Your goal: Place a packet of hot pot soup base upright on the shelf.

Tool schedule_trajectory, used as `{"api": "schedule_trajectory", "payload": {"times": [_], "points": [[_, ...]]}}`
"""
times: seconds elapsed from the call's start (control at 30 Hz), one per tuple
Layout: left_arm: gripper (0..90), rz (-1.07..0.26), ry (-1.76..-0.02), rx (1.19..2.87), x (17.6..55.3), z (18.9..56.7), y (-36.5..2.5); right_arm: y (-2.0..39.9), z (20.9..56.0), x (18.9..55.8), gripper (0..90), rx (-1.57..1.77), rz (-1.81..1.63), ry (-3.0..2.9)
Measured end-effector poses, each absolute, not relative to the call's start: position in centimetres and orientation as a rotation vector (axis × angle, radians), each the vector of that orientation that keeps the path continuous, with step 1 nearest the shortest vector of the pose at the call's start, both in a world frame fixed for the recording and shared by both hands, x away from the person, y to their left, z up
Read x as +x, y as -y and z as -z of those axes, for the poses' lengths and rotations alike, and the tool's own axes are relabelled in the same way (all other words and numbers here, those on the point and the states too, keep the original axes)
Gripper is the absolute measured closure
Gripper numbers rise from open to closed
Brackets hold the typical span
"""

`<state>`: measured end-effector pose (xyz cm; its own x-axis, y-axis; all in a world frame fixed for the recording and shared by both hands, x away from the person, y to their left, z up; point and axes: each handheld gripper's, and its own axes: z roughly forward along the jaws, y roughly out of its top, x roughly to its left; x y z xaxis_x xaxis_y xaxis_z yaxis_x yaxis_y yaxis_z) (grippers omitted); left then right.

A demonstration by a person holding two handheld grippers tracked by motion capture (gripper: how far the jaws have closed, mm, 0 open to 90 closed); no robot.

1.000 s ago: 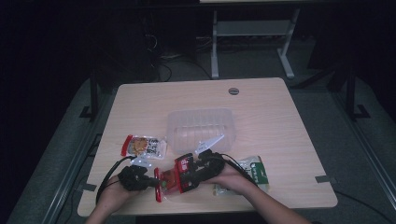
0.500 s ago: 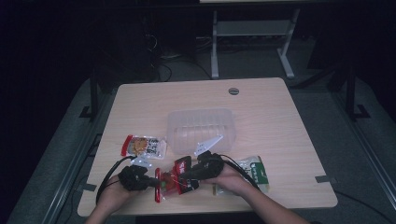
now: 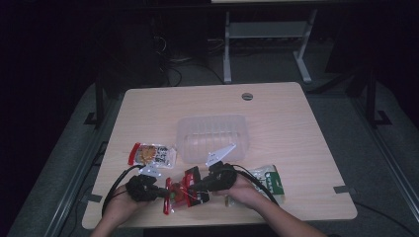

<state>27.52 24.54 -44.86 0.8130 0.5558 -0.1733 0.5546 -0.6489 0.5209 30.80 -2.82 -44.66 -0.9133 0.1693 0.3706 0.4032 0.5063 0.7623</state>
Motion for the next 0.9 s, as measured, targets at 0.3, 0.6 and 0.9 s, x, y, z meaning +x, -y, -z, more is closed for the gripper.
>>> {"api": "schedule_trajectory", "payload": {"times": [0.3, 0.6, 0.9], "points": [[89.5, -0.043, -0.802, 2.409, 27.3, 44.4, -24.6, 3.1, 44.3, 30.6, 89.9, -0.482, 1.395, 2.461], [86.1, -0.065, -0.789, 2.363, 27.2, 44.0, -24.8, 4.6, 42.7, 30.7, 89.9, -0.485, 1.486, 2.426], [80.7, -0.071, -0.789, 2.354, 27.1, 44.0, -24.7, 6.4, 41.2, 30.8, 89.9, -0.499, 1.562, 2.398]]}}
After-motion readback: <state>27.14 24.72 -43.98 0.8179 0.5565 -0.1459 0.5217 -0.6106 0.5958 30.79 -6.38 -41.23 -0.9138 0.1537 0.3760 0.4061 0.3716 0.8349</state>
